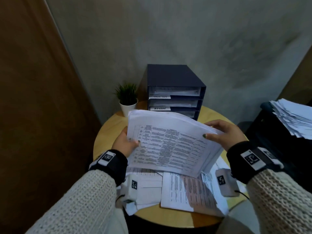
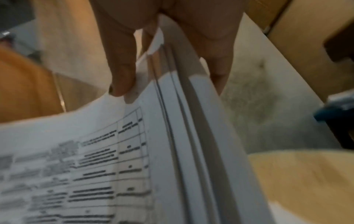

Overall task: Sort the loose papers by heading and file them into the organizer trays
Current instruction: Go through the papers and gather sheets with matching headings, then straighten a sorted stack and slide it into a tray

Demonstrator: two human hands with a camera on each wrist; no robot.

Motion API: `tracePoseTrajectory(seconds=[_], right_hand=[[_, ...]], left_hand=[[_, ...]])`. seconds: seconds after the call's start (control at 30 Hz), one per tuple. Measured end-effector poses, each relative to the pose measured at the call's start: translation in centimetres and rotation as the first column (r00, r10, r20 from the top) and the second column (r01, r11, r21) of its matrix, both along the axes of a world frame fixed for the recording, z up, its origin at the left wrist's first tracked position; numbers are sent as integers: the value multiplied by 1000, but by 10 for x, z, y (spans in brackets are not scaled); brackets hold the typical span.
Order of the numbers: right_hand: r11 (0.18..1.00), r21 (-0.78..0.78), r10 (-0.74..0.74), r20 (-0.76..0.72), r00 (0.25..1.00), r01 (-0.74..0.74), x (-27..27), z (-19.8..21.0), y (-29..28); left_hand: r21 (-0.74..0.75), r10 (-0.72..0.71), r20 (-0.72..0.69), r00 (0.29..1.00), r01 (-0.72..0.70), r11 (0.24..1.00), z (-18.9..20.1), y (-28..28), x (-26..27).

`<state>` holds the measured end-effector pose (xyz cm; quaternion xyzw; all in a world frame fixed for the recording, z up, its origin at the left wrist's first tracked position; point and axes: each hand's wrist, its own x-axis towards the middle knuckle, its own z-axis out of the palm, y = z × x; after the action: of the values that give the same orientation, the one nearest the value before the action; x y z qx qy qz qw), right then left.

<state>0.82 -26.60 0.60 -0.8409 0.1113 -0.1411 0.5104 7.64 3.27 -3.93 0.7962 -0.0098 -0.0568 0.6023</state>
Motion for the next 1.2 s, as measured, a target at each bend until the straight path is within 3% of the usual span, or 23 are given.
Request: tracePoseTrajectory(seconds=[0.13,0.27,0.4,0.5,0.57,0.63,0.7,0.73,0.8,0.87,1.03,1.2], right_hand=[[930,-355,39,-167,985,-97,-5,26,9],[856,-477,125,-189,974,-202,-10,43,25],[919,-354,110,-198,974,-176,-8,35,24],[976,-193,76,-134,988,-101,-2,19,18],[995,-84,35,-132,991,-47,2,7,14],[999,34,-9,-168,986,15,8,-8,7],[989,127,-48,-225,973,78,12,-23,2],[982,157,-60,-246,967,101,15,-31,0],[975,173,-81,-304,949,138,21,-45,-1],[973,148,-108,-377,920,175,30,-61,-2],[991,-129,-114,-653,748,39,55,-77,-1],[968,-240,-131,-721,681,-68,90,-84,0]], left_hand=[[1,-131,128,983,132,991,43,-2,2],[234,-284,270,920,223,946,83,-5,1],[414,-356,396,847,181,892,110,-15,2],[313,-218,536,816,48,948,110,-21,6],[364,-100,600,794,-160,918,100,-21,19],[388,-1,470,883,-205,899,84,-22,28],[258,52,192,980,-101,961,52,-24,33],[181,-19,40,999,11,983,33,-25,32],[42,-234,-152,960,243,969,-7,-28,28],[22,-303,-238,923,317,948,-36,-33,24],[108,-211,-382,900,270,957,-65,-37,33],[126,-146,-409,901,214,969,-72,-43,50]])
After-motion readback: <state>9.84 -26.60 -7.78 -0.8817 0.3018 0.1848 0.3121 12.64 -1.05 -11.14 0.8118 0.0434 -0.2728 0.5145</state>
